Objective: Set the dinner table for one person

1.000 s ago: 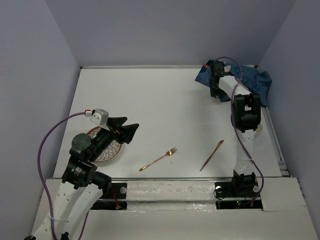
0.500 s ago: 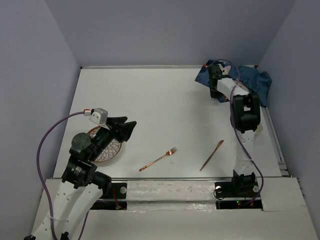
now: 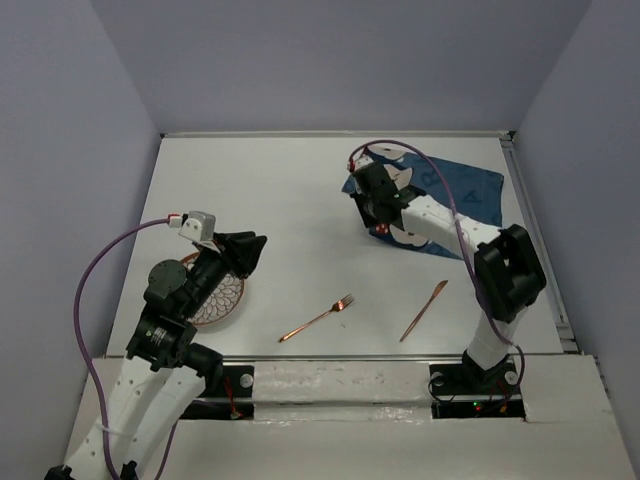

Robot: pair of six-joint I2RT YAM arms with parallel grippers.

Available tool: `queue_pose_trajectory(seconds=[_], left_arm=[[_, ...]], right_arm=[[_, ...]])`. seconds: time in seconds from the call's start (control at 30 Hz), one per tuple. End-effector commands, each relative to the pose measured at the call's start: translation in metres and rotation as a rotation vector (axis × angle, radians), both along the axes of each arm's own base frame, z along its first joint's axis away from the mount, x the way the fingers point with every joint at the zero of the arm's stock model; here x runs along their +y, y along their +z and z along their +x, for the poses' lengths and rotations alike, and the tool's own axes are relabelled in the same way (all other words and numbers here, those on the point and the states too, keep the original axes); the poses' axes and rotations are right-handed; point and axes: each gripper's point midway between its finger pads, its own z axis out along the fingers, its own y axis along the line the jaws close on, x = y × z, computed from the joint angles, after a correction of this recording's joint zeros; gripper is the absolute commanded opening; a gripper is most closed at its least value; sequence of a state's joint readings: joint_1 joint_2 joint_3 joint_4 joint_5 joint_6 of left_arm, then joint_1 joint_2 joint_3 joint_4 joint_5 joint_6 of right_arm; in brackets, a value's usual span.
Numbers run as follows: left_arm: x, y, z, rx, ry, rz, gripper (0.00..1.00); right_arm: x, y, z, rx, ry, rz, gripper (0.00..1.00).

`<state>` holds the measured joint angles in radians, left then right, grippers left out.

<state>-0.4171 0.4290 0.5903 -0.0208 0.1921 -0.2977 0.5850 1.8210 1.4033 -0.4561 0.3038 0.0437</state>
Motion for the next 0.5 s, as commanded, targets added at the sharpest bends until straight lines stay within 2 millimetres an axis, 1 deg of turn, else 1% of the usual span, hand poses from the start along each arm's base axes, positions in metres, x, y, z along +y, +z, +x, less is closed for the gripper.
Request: queue_pose_trajectory(seconds=[0.0, 0.07, 0.1, 0.13, 0.17, 0.2, 0.23, 0.27, 0.3, 0.33, 0.4, 0.47], left_arm=[[0.006, 0.019, 0.006, -0.019, 0.051, -0.047, 0.43], [0.005, 0.016, 0.008, 0.004, 0.055, -0.059, 0.41], [0.004, 0.011, 0.012, 0.032, 0.06, -0.068, 0.41], [0.002, 0.009, 0.013, 0.045, 0.06, -0.074, 0.41], [0.001, 0.005, 0.015, 0.062, 0.062, -0.079, 0.41], [0.0, 0.006, 0.017, 0.066, 0.062, -0.091, 0.41], [-0.002, 0.003, 0.019, 0.085, 0.062, -0.104, 0.42], [-0.002, 0.004, 0.021, 0.085, 0.065, -0.116, 0.42], [-0.004, 0.001, 0.023, 0.104, 0.07, -0.127, 0.43], [-0.004, -0.002, 0.025, 0.11, 0.073, -0.133, 0.44], [-0.006, -0.003, 0.028, 0.116, 0.075, -0.145, 0.45], [-0.008, -0.013, 0.033, 0.144, 0.083, -0.152, 0.45]], right_arm=[[-0.009, -0.02, -0.043, 0.068, -0.043, 0.136, 0.0], [-0.017, -0.029, -0.058, 0.09, -0.073, 0.147, 0.0], [-0.02, -0.032, -0.064, 0.098, -0.078, 0.142, 0.0], [-0.027, -0.044, -0.072, 0.121, -0.095, 0.123, 0.0], [-0.031, -0.049, -0.076, 0.132, -0.103, 0.114, 0.04], [-0.033, -0.054, -0.08, 0.145, -0.108, 0.106, 0.14], [-0.031, -0.058, -0.084, 0.156, -0.102, 0.104, 0.32], [-0.034, -0.06, -0.087, 0.168, -0.108, 0.093, 0.37], [-0.035, -0.061, -0.089, 0.171, -0.107, 0.088, 0.43], [-0.035, -0.061, -0.089, 0.172, -0.105, 0.091, 0.52], [-0.034, -0.059, -0.089, 0.168, -0.108, 0.102, 0.59], [-0.028, -0.059, -0.09, 0.179, -0.089, 0.127, 0.64]])
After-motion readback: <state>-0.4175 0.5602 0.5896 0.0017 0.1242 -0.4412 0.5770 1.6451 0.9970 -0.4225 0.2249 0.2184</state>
